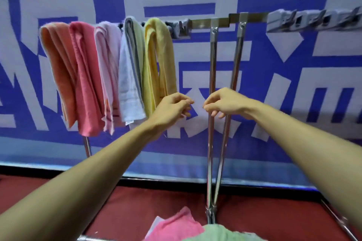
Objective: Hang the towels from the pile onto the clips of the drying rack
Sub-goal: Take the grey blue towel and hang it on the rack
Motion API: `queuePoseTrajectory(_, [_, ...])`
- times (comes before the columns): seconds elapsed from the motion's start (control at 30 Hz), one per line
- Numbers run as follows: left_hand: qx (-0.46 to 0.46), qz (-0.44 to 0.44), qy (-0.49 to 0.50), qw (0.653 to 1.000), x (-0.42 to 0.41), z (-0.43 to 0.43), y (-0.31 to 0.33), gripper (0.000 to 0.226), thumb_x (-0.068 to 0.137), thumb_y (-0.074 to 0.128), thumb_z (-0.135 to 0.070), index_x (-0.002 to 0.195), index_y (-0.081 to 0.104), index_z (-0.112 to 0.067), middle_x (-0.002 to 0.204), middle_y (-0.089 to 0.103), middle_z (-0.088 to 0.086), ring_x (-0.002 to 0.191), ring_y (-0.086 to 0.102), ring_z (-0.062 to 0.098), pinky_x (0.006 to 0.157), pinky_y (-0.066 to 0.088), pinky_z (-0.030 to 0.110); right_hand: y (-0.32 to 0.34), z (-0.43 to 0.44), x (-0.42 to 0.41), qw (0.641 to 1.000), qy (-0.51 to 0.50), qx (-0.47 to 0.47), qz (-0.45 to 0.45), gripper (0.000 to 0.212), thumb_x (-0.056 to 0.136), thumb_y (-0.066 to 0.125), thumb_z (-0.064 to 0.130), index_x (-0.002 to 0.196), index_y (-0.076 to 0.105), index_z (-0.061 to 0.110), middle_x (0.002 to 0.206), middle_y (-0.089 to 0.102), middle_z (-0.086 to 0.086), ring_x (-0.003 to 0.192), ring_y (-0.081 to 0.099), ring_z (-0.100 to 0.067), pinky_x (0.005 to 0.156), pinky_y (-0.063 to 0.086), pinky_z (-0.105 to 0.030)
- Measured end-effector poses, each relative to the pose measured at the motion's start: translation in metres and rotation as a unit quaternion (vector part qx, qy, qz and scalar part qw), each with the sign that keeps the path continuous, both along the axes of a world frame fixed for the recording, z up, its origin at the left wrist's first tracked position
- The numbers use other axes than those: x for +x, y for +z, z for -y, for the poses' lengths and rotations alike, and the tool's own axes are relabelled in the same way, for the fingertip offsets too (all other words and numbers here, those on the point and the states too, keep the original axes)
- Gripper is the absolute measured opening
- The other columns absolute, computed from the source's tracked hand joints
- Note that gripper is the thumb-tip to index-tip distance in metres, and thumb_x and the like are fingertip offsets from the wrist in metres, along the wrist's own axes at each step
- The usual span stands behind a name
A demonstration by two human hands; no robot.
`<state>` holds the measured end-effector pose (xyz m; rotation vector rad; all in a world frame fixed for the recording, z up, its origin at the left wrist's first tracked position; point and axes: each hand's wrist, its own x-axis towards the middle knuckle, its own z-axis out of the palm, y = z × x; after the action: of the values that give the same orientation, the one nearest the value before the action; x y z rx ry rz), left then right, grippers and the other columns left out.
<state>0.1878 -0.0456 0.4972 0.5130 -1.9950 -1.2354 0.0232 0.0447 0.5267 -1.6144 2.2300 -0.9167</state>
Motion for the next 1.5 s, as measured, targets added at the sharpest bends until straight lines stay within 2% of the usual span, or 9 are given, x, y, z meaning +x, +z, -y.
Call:
queuePoseTrajectory(0.23, [0.081, 0.122, -0.098, 0.984, -0.063, -0.039, -0.133, 0.019, 0.095, 0.049, -0.003, 0.082, 0.060, -0.012, 0.075, 0.061, 0.006, 0.066, 0.059, 0.015, 0.064, 0.050, 0.013, -0.139, -0.053, -0.070, 0.986, -0.045, 0.128, 0.096, 0.014, 0.091, 0.060, 0.011, 0.101, 0.067, 0.004, 0.084, 0.063, -0.008, 0.066, 0.055, -0.012, 0.055, 0.047, -0.021])
queuePoseTrajectory(0.47, [0.139, 0.273, -0.162, 0.938, -0.124, -0.056, -0.289, 0.023, 0.093, 0.048, 0.004, 0.079, 0.059, -0.010, 0.072, 0.059, 0.006, 0.064, 0.053, 0.012, 0.062, 0.046, 0.014, -0.296, -0.086, -0.138, 0.955, -0.141, 0.178, 0.189, 0.007, 0.089, 0.059, 0.005, 0.087, 0.066, 0.004, 0.079, 0.064, -0.012, 0.062, 0.059, -0.019, 0.051, 0.050, -0.024])
queuePoseTrajectory(0.6, [0.188, 0.333, -0.165, 0.909, -0.142, -0.062, -0.369, 0.021, 0.092, 0.050, 0.002, 0.078, 0.060, -0.010, 0.075, 0.061, 0.006, 0.073, 0.058, 0.017, 0.085, 0.051, 0.033, -0.386, -0.101, -0.161, 0.930, -0.197, 0.228, 0.213, 0.014, 0.083, 0.060, 0.007, 0.072, 0.068, 0.008, 0.075, 0.065, -0.015, 0.061, 0.057, -0.021, 0.055, 0.049, -0.029])
queuePoseTrajectory(0.73, [0.207, 0.389, -0.176, 0.880, -0.158, -0.064, -0.440, 0.010, 0.092, 0.055, -0.005, 0.089, 0.064, -0.006, 0.084, 0.065, 0.006, 0.080, 0.061, 0.018, 0.091, 0.051, 0.035, -0.469, -0.120, -0.173, 0.889, -0.260, 0.281, 0.252, 0.012, 0.086, 0.054, 0.002, 0.083, 0.065, 0.000, 0.080, 0.063, -0.017, 0.066, 0.055, -0.023, 0.055, 0.044, -0.028])
queuePoseTrajectory(0.83, [0.142, 0.430, -0.192, 0.871, -0.169, -0.066, -0.491, 0.014, 0.091, 0.053, -0.004, 0.091, 0.067, -0.008, 0.089, 0.064, -0.003, 0.090, 0.060, 0.017, 0.091, 0.050, 0.030, -0.528, -0.134, -0.174, 0.863, -0.284, 0.316, 0.273, 0.015, 0.086, 0.051, -0.001, 0.081, 0.064, 0.000, 0.077, 0.058, -0.015, 0.061, 0.053, -0.024, 0.050, 0.038, -0.025])
queuePoseTrajectory(0.97, [-0.066, 0.549, -0.262, 0.791, -0.167, -0.056, -0.553, 0.030, 0.090, 0.051, -0.016, 0.118, 0.063, -0.013, 0.124, 0.059, 0.001, 0.112, 0.056, 0.022, 0.094, 0.043, 0.030, -0.588, -0.151, -0.159, 0.824, -0.285, 0.368, 0.323, 0.018, 0.089, 0.053, 0.006, 0.073, 0.061, 0.002, 0.070, 0.058, -0.010, 0.053, 0.050, -0.019, 0.054, 0.040, -0.025])
queuePoseTrajectory(1.2, [-0.321, 0.555, -0.250, 0.725, -0.156, -0.090, -0.585, 0.043, 0.094, 0.045, -0.038, 0.135, 0.046, -0.023, 0.129, 0.049, 0.003, 0.119, 0.041, 0.025, 0.093, 0.028, 0.036, -0.619, -0.168, -0.125, 0.846, -0.070, 0.510, 0.139, 0.038, 0.074, 0.074, 0.039, 0.091, 0.074, 0.005, 0.091, 0.072, -0.008, 0.088, 0.067, -0.026, 0.077, 0.056, -0.034])
queuePoseTrajectory(1.4, [-0.336, 0.594, -0.282, 0.674, -0.164, -0.134, -0.595, 0.049, 0.090, 0.048, -0.054, 0.129, 0.048, -0.023, 0.131, 0.052, 0.003, 0.121, 0.039, 0.028, 0.097, 0.026, 0.040, -0.627, -0.182, -0.116, 0.865, -0.076, 0.490, 0.076, 0.025, 0.079, 0.072, 0.021, 0.101, 0.067, 0.010, 0.103, 0.066, -0.009, 0.097, 0.063, -0.028, 0.082, 0.054, -0.037])
queuePoseTrajectory(1.5, [-0.326, 0.560, -0.262, 0.715, -0.168, -0.136, -0.590, 0.031, 0.092, 0.050, -0.042, 0.115, 0.058, -0.023, 0.122, 0.052, 0.005, 0.115, 0.040, 0.027, 0.094, 0.027, 0.038, -0.627, -0.182, -0.115, 0.875, -0.085, 0.470, 0.078, 0.019, 0.082, 0.064, 0.013, 0.100, 0.067, 0.009, 0.106, 0.066, -0.011, 0.098, 0.063, -0.029, 0.084, 0.054, -0.037])
